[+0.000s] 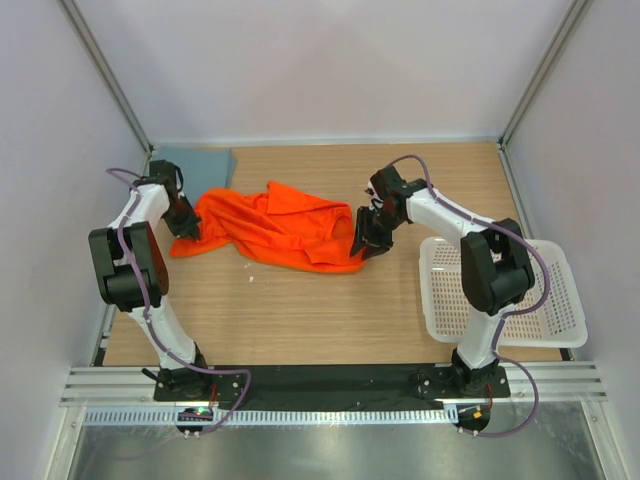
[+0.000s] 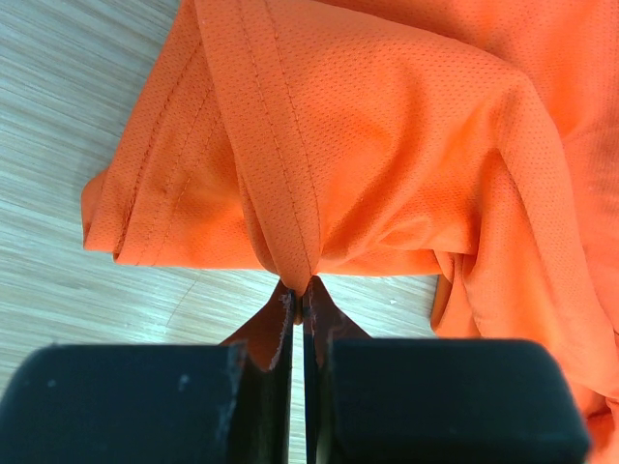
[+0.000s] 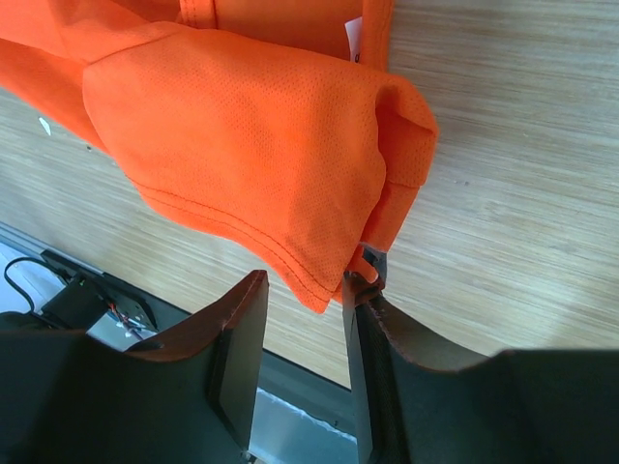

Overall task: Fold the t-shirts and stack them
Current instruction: Flatten the tshirt out

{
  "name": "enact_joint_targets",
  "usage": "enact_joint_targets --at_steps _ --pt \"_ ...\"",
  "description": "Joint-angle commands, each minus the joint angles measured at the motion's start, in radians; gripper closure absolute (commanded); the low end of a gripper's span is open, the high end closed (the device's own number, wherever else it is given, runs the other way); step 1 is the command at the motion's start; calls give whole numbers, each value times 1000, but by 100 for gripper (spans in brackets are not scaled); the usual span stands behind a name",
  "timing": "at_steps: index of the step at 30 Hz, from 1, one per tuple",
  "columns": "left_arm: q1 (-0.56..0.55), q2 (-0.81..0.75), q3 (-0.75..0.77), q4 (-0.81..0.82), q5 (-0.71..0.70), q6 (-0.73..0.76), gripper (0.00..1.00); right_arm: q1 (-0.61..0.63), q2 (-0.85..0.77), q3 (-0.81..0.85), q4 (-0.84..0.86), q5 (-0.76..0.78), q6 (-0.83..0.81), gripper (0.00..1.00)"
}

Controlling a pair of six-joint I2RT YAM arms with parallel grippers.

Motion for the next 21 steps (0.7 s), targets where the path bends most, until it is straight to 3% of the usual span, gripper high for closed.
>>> enact_joint_targets --at_steps 1,16,21 --pt "-5 -34 22 -7 8 0 100 4 8 -4 21 -17 11 57" --pt "-3 -31 24 -9 14 3 100 12 23 -41 31 20 42 60" --pt "-3 -30 28 -14 13 8 100 15 43 -57 79 -20 74 66"
